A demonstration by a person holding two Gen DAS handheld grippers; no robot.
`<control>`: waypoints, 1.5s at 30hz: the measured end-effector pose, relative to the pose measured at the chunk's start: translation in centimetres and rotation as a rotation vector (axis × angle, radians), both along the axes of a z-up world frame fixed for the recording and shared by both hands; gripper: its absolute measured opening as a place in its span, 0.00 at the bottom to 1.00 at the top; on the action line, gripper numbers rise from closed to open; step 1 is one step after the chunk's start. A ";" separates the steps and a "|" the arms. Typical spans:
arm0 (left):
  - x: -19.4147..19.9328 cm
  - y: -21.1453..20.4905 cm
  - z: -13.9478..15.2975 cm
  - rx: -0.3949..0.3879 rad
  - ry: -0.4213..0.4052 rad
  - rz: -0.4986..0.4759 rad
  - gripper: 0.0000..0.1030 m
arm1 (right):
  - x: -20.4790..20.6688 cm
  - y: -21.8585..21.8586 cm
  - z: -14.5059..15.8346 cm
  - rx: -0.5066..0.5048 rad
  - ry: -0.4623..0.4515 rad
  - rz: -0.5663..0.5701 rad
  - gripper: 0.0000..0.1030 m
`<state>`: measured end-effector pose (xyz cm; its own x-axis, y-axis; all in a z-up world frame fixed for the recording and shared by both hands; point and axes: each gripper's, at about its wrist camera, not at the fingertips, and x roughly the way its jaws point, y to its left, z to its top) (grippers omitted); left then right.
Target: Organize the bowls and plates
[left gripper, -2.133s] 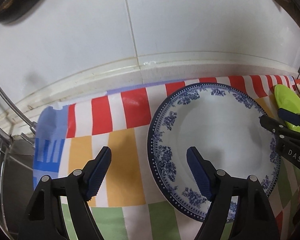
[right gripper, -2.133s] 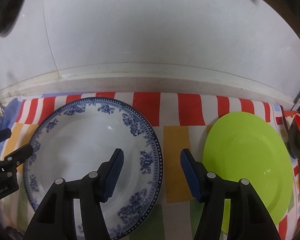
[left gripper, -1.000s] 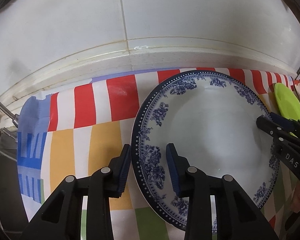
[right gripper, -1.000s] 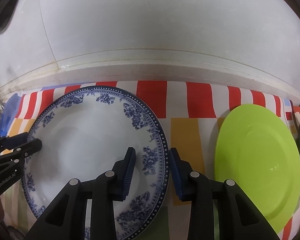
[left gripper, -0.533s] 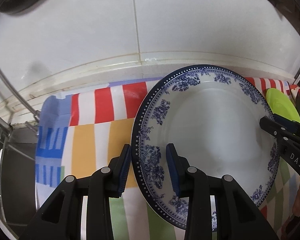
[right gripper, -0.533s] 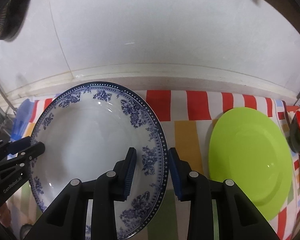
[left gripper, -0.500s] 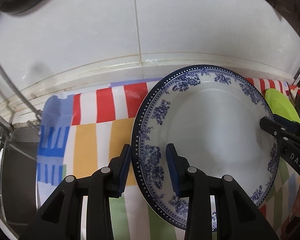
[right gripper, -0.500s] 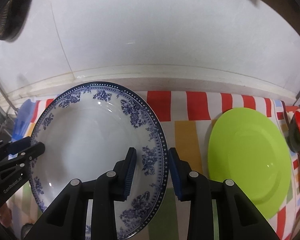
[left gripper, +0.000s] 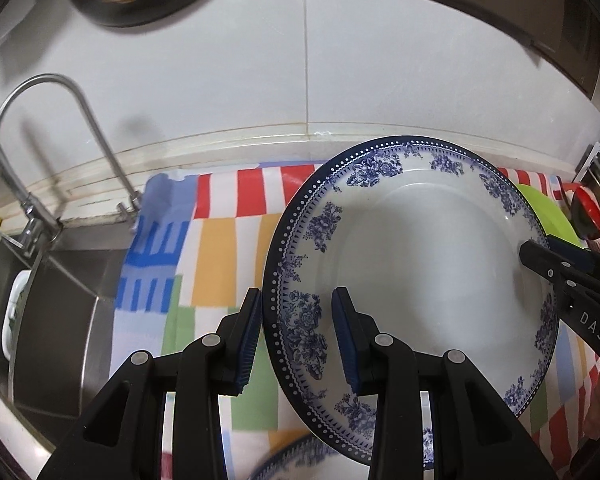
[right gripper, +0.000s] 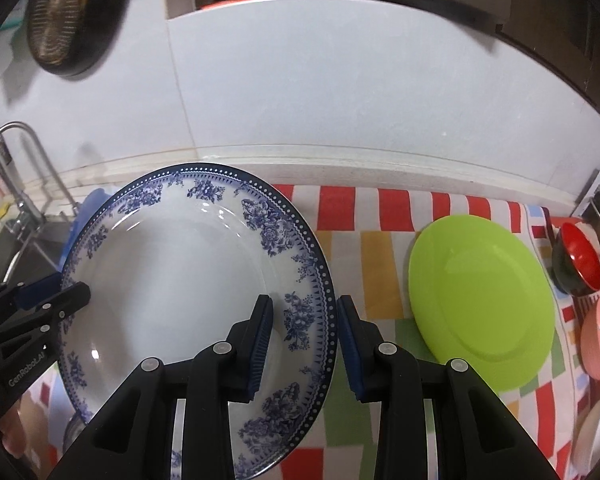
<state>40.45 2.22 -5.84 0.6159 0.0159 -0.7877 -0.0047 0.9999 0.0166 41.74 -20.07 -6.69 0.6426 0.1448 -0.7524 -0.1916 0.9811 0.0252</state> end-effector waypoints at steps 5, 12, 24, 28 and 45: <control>-3.0 0.8 0.6 -0.009 -0.005 0.023 0.34 | -2.7 0.4 0.6 -0.008 -0.006 0.022 0.33; -6.9 1.9 0.7 -0.021 -0.003 0.048 0.34 | -6.3 1.6 1.4 -0.018 -0.002 0.045 0.33; -11.6 3.2 -0.8 -0.036 0.046 0.060 0.34 | -10.8 2.6 0.7 -0.026 0.032 0.056 0.33; -12.6 3.5 -1.4 -0.037 0.064 0.061 0.34 | -12.0 2.9 0.1 -0.029 0.052 0.055 0.33; -14.6 4.5 -5.1 -0.040 0.165 0.061 0.34 | -14.8 4.2 -3.5 -0.049 0.150 0.054 0.33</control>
<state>25.83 6.75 -10.94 0.4769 0.0160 -0.8788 -0.0662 0.9976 -0.0177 26.97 -15.85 -10.22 0.5144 0.1367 -0.8466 -0.2422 0.9702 0.0095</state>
